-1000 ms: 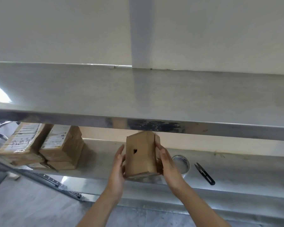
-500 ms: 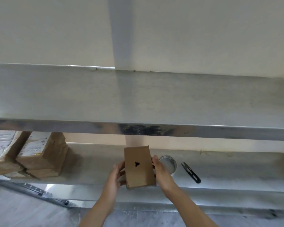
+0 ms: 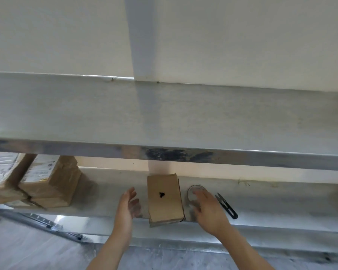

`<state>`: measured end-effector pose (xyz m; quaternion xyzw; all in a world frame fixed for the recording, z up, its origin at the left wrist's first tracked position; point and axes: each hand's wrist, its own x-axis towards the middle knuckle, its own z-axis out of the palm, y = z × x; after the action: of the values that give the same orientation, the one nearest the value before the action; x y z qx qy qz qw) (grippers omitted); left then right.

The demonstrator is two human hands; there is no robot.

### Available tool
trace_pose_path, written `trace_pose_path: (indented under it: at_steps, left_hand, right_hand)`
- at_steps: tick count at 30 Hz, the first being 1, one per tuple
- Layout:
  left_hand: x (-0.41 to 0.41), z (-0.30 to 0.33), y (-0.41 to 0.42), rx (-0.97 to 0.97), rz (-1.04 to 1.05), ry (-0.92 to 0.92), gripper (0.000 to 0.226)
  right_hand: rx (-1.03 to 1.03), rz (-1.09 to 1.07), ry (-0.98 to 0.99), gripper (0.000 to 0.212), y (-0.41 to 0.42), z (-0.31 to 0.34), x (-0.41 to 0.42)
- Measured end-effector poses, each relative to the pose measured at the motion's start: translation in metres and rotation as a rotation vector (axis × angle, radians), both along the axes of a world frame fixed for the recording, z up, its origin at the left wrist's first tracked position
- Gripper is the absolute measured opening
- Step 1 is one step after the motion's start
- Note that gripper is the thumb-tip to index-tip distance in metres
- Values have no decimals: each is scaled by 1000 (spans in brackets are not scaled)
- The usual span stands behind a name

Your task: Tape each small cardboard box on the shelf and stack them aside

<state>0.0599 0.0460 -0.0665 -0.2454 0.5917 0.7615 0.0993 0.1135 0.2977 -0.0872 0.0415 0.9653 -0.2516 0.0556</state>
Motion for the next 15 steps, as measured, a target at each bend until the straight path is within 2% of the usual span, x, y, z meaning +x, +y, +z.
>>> trace_pose_path:
  at_steps: [1,3,6,7,12,15]
  left_hand:
    - [-3,3,1,-17,36,8,31]
    - [-10,8,5,-83,74,51,27]
    - [-14,20,13,-208,68,193,19]
    - [-15,25,14,-232,69,239,18]
    - [-26,41,23,-361,52,395,24]
    - [-25,58,37,-481,-211,451,32]
  right_hand:
    - [159,78,-17,42,5,-8,2]
    - [312,133,-19,35,5,-18,5]
    - [388,100,28,8,4,-21,0]
    - [392,75,51,6,3,-18,-2]
    - [184,-39,259,22,15,4,-9]
    - [-88,-58,344,5,19,34,-11]
